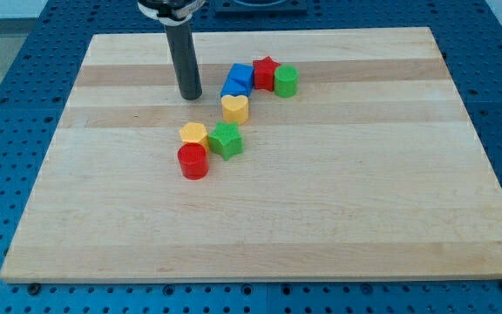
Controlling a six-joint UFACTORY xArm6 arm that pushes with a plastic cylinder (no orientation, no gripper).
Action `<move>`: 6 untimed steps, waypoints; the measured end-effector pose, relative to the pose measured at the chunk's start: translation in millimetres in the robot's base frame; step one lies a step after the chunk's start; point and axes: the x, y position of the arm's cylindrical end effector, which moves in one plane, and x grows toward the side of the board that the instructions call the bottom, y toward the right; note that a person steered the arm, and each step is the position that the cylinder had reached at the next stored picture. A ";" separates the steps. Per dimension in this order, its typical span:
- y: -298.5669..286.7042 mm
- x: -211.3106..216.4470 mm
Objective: Slide the hexagon at the bottom of the green star
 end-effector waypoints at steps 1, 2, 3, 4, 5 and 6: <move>0.2 7.6; 0.2 31.3; 0.2 59.4; -0.1 84.1; -0.1 107.9; 11.2 120.6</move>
